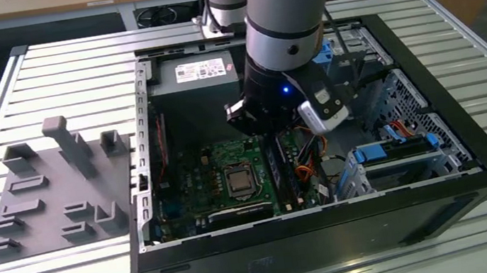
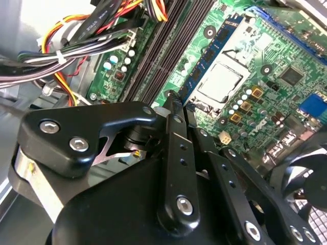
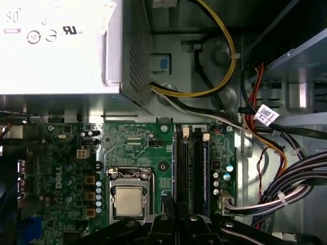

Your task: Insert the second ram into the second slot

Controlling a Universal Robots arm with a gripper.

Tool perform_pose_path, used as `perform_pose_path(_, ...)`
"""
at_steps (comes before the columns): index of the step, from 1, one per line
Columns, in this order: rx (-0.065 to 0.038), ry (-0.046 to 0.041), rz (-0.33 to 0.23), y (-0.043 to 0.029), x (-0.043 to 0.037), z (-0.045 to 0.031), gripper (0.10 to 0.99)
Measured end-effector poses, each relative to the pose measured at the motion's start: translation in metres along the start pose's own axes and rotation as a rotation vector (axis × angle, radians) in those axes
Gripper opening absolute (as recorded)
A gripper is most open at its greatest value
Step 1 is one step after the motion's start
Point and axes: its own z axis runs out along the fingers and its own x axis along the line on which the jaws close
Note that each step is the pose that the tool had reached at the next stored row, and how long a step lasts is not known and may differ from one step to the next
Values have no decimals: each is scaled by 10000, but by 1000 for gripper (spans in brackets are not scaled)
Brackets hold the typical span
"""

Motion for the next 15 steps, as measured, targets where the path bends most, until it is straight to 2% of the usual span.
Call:
perform_pose_path(4,0,0,1,-31,-3,50,137)
perform_pose_path(15,-2,3,-90,-36,-57,178,137)
